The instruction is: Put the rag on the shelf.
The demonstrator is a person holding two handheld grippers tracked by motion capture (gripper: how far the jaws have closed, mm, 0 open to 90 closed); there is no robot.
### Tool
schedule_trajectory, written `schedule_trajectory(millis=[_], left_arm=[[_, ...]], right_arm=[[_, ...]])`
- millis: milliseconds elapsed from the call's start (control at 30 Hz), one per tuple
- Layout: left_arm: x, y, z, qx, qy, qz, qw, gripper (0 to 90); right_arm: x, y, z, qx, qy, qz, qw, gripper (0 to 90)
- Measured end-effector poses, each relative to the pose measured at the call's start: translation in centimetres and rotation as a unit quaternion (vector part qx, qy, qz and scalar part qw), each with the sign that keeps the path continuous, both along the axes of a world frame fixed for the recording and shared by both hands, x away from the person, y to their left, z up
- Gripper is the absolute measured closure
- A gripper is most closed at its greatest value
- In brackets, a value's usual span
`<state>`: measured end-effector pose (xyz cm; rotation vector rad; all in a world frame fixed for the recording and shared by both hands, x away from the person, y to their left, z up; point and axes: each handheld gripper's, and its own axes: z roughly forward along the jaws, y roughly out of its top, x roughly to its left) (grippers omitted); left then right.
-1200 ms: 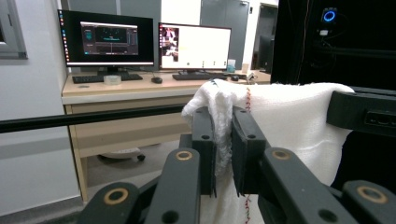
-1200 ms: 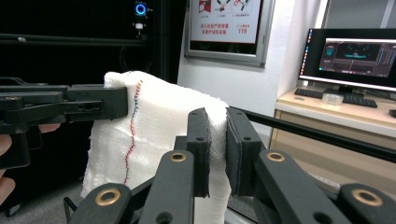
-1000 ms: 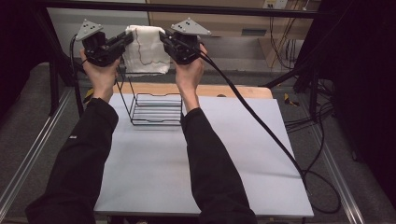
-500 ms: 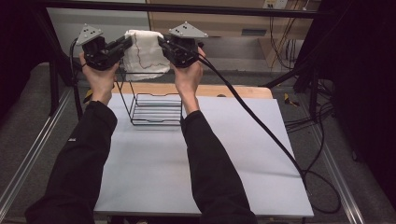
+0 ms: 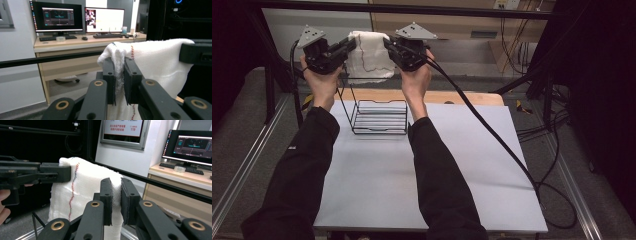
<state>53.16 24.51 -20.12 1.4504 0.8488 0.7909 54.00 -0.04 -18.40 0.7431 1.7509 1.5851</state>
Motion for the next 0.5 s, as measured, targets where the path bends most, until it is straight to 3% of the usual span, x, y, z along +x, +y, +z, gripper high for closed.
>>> schedule_trajectory(millis=[233,500], left_arm=[[-0.5,0.3,-1.6,0.009,0.008,-0.006,0.9999,80.9],[-1.8,1.2,-2.0,0.006,0.008,-0.010,0.9999,80.8]], right_arm=[[-0.3,-0.3,-1.9,0.000,0.020,0.010,0.9998,81.1],[-1.2,0.2,-2.3,-0.007,0.021,0.024,0.9995,80.8]])
